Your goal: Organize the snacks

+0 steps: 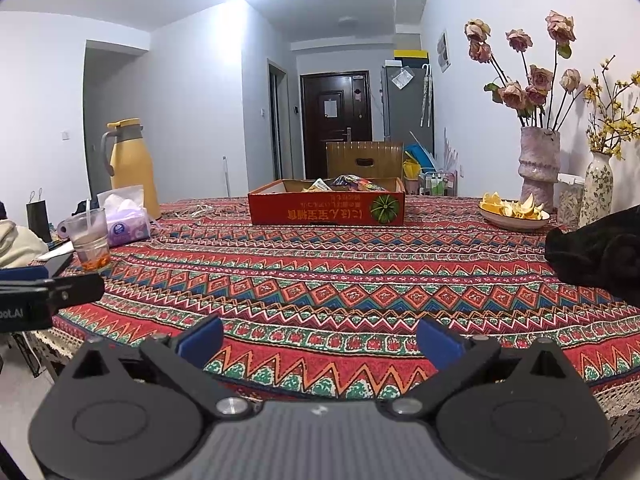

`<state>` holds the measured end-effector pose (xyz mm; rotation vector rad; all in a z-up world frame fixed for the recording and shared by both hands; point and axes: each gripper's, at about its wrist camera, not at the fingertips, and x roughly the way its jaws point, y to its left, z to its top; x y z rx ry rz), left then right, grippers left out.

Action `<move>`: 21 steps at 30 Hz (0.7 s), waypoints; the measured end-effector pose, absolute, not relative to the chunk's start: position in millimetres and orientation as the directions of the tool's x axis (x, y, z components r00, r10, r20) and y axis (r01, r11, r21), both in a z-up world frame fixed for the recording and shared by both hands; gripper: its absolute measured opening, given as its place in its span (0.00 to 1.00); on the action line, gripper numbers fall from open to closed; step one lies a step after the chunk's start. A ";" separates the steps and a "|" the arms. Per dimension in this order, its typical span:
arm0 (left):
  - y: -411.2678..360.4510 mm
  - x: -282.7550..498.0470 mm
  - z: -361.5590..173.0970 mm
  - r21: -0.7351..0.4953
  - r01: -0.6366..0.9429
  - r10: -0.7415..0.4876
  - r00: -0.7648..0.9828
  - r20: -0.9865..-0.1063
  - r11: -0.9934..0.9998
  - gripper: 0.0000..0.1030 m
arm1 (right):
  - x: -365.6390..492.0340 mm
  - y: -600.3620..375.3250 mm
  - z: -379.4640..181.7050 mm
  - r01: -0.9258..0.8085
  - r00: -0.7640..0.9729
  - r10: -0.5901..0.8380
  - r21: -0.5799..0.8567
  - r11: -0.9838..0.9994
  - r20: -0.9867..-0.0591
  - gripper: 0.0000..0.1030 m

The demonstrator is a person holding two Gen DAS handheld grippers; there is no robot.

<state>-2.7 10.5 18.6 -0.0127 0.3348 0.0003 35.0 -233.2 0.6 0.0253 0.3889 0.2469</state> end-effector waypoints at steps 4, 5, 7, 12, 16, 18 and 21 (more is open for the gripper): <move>10.5 -2.7 18.4 -0.011 -0.002 -0.002 0.944 -0.329 1.000 1.00 | 35.5 -233.7 0.2 -0.234 0.895 0.244 0.075 0.969 -0.374 1.00; 10.5 -2.6 18.3 -0.011 -0.002 -0.002 0.944 -0.330 1.000 1.00 | 35.3 -233.6 0.1 -0.234 0.895 0.244 0.074 0.969 -0.373 1.00; 10.6 -2.5 18.3 -0.012 -0.001 -0.003 0.944 -0.330 1.000 1.00 | 35.2 -232.7 -0.2 -0.230 0.895 0.241 0.073 0.970 -0.375 1.00; 10.7 -3.2 18.2 -0.012 -0.002 -0.002 0.944 -0.331 1.000 1.00 | 36.3 -233.8 -0.6 -0.224 0.893 0.239 0.082 0.971 -0.381 1.00; 10.7 -3.0 18.2 -0.012 -0.002 -0.002 0.943 -0.331 1.000 1.00 | 36.1 -234.2 -0.4 -0.223 0.894 0.238 0.084 0.971 -0.380 1.00; 10.6 -3.1 18.2 -0.012 -0.002 -0.002 0.943 -0.331 1.000 1.00 | 36.1 -234.3 -0.4 -0.224 0.894 0.238 0.083 0.971 -0.380 1.00; 10.6 -3.3 18.1 -0.011 -0.003 -0.001 0.944 -0.331 1.000 1.00 | 36.2 -234.4 -0.5 -0.223 0.893 0.239 0.085 0.971 -0.380 1.00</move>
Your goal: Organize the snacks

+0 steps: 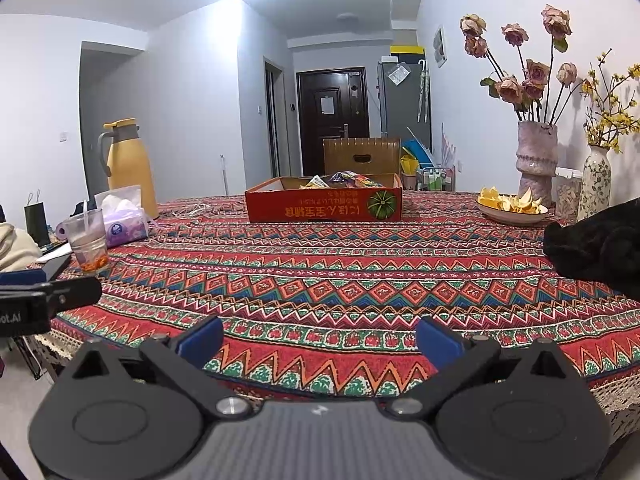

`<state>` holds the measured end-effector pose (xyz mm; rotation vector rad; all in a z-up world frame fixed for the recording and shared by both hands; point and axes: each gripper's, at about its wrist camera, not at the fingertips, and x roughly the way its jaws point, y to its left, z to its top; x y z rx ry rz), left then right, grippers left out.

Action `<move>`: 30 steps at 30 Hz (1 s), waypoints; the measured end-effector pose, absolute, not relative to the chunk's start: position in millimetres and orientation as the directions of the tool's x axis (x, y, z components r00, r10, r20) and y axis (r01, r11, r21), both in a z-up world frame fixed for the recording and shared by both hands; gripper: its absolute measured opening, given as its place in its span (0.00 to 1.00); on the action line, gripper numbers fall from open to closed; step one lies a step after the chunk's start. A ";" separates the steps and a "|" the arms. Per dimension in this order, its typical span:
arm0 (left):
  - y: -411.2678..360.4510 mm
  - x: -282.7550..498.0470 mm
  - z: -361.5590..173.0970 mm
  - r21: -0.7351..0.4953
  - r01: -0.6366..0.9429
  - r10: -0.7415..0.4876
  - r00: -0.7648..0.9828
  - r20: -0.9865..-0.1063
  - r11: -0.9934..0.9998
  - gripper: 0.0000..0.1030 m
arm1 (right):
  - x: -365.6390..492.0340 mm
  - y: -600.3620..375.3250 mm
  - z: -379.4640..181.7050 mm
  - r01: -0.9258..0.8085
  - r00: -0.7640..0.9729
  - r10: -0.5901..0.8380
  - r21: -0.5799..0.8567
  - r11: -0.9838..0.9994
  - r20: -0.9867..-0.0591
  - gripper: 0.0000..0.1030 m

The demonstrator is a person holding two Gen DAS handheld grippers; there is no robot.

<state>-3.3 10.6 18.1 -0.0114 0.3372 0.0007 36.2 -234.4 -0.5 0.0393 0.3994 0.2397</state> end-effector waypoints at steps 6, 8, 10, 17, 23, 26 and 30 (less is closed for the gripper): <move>10.5 -3.0 18.2 -0.011 -0.002 -0.001 0.944 -0.331 1.000 1.00 | 35.3 -233.2 -0.4 -0.225 0.893 0.238 0.080 0.971 -0.382 1.00; 10.5 -2.9 18.1 -0.012 -0.002 -0.002 0.943 -0.332 1.000 1.00 | 35.2 -232.7 -0.6 -0.228 0.892 0.240 0.078 0.971 -0.383 1.00; 10.7 -3.5 17.9 -0.012 -0.002 -0.002 0.943 -0.333 1.000 1.00 | 34.8 -232.4 -0.5 -0.230 0.892 0.242 0.077 0.970 -0.383 1.00; 10.8 -3.3 17.8 -0.012 -0.001 -0.003 0.943 -0.333 1.000 1.00 | 35.0 -232.3 -1.0 -0.229 0.892 0.241 0.076 0.970 -0.382 1.00; 11.8 -3.5 16.9 -0.013 -0.004 -0.001 0.942 -0.336 1.000 1.00 | 34.8 -231.4 -1.5 -0.227 0.892 0.238 0.074 0.971 -0.384 1.00; 12.0 -3.3 17.0 -0.012 -0.004 0.000 0.942 -0.336 1.000 1.00 | 35.4 -232.5 -1.5 -0.224 0.892 0.237 0.077 0.971 -0.386 1.00; 12.3 -3.7 16.9 -0.013 -0.005 0.000 0.942 -0.337 1.000 1.00 | 36.4 -232.7 -2.7 -0.224 0.889 0.237 0.080 0.971 -0.392 1.00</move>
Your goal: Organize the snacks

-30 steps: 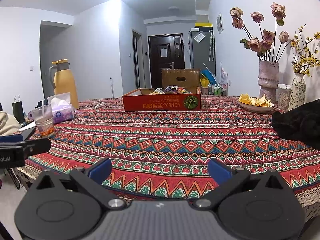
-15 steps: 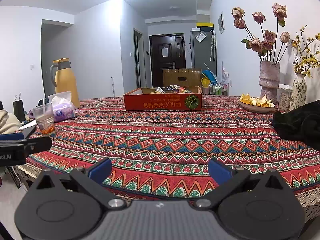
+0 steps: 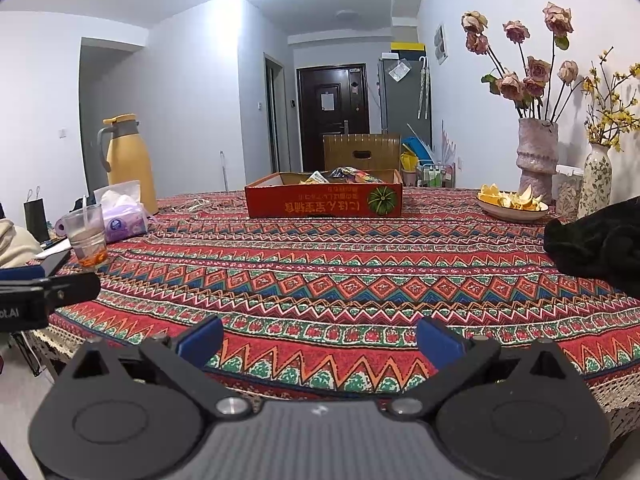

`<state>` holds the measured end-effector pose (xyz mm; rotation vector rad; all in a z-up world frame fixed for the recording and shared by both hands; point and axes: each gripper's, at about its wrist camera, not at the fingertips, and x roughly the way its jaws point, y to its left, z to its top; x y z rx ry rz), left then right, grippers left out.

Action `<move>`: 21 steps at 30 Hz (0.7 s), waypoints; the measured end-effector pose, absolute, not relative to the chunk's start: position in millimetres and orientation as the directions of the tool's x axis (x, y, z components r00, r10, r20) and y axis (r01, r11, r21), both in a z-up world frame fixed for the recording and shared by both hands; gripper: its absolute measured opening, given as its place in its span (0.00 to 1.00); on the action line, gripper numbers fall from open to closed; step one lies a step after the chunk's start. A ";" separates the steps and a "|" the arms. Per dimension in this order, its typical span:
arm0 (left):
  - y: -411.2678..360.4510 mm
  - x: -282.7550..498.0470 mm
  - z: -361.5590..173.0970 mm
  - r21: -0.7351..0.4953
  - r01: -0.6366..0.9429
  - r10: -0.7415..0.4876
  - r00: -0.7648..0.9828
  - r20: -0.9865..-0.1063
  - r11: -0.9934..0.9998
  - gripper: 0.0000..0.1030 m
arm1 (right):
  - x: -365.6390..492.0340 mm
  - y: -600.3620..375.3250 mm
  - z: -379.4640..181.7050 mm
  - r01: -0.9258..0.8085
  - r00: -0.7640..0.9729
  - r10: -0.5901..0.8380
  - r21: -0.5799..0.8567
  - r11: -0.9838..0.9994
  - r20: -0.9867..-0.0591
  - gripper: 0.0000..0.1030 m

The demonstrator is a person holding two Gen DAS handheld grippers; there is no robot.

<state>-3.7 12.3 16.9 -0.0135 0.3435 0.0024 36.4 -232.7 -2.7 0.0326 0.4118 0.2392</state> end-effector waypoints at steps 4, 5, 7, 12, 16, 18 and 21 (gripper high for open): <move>12.0 -3.6 17.1 -0.011 -0.007 0.003 0.943 -0.334 1.000 1.00 | 35.9 -232.0 -2.2 -0.225 0.891 0.237 0.076 0.971 -0.388 1.00; 12.1 -3.6 17.1 -0.011 -0.006 0.002 0.942 -0.334 1.000 1.00 | 35.9 -231.7 -2.2 -0.226 0.891 0.237 0.075 0.971 -0.388 1.00; 12.0 -3.7 17.1 -0.010 -0.007 0.003 0.942 -0.334 1.000 1.00 | 35.8 -231.5 -2.2 -0.226 0.891 0.237 0.074 0.971 -0.388 1.00; 12.9 -3.8 17.1 -0.009 -0.007 0.004 0.943 -0.333 1.000 1.00 | 35.8 -231.4 -2.5 -0.225 0.891 0.236 0.075 0.971 -0.388 1.00; 12.7 -3.4 17.5 -0.009 -0.007 0.004 0.943 -0.334 1.000 1.00 | 35.8 -231.5 -2.3 -0.227 0.890 0.237 0.074 0.971 -0.388 1.00; 12.9 -3.7 17.5 -0.009 -0.007 0.004 0.943 -0.333 1.000 1.00 | 35.7 -231.4 -2.3 -0.227 0.890 0.237 0.072 0.971 -0.389 1.00; 12.6 -3.4 17.4 -0.009 -0.006 0.003 0.943 -0.334 1.000 1.00 | 35.6 -231.3 -2.2 -0.226 0.891 0.237 0.073 0.971 -0.388 1.00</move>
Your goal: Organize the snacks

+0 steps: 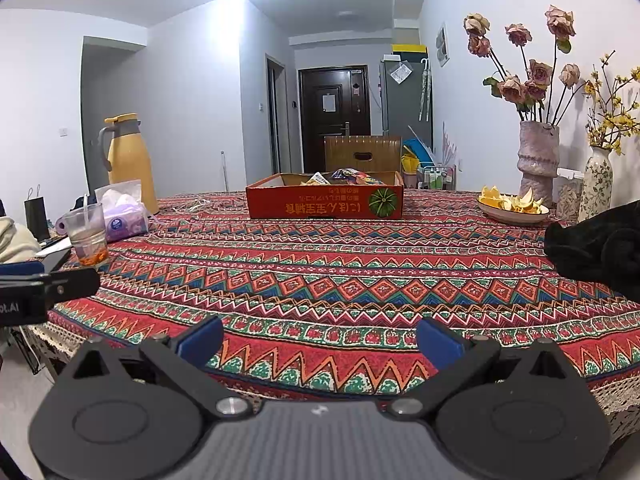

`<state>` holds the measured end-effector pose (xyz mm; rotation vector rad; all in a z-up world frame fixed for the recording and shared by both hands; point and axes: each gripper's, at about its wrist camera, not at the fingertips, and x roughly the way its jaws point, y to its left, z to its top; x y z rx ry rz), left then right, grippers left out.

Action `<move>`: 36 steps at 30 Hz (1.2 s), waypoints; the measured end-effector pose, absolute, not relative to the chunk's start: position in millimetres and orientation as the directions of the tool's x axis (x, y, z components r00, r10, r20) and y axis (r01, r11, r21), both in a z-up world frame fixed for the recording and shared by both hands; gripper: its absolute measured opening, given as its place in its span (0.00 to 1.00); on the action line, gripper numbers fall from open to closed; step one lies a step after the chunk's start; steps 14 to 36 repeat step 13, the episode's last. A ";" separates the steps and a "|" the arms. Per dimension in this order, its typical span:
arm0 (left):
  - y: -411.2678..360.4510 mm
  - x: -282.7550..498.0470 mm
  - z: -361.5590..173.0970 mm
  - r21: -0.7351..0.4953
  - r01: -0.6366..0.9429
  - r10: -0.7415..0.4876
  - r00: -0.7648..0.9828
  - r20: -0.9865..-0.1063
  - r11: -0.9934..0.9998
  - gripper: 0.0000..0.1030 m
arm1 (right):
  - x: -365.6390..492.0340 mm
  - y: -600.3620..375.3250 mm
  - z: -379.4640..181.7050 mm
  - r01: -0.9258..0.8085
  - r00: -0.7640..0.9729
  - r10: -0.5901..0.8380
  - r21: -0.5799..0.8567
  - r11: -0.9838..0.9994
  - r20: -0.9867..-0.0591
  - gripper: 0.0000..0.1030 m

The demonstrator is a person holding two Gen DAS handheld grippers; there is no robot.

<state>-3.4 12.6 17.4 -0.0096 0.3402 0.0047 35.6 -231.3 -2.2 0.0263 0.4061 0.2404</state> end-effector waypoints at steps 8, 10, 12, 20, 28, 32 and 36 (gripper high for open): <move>13.2 -4.0 20.2 -0.016 0.011 -0.015 0.943 -0.333 1.000 1.00 | 36.2 -231.5 -2.1 -0.227 0.892 0.237 0.072 0.971 -0.386 1.00; 14.9 -3.0 20.6 -0.032 0.042 -0.050 0.943 -0.330 0.999 1.00 | 36.1 -231.4 -2.0 -0.228 0.892 0.238 0.071 0.971 -0.385 1.00; 15.8 0.3 20.3 -0.042 0.062 -0.073 0.939 -0.335 0.997 1.00 | 38.2 -231.7 -2.5 -0.227 0.893 0.234 0.065 0.972 -0.383 1.00; 15.7 2.1 20.0 -0.036 0.068 -0.076 0.941 -0.330 0.997 1.00 | 39.6 -232.1 -2.6 -0.226 0.894 0.233 0.064 0.972 -0.382 1.00; 15.7 2.1 20.0 -0.036 0.068 -0.076 0.941 -0.330 0.997 1.00 | 39.6 -232.1 -2.6 -0.226 0.894 0.233 0.064 0.972 -0.382 1.00; 15.7 2.1 20.0 -0.036 0.068 -0.076 0.941 -0.330 0.997 1.00 | 39.6 -232.1 -2.6 -0.226 0.894 0.233 0.064 0.972 -0.382 1.00; 15.7 2.1 20.0 -0.036 0.068 -0.076 0.941 -0.330 0.997 1.00 | 39.6 -232.1 -2.6 -0.226 0.894 0.233 0.064 0.972 -0.382 1.00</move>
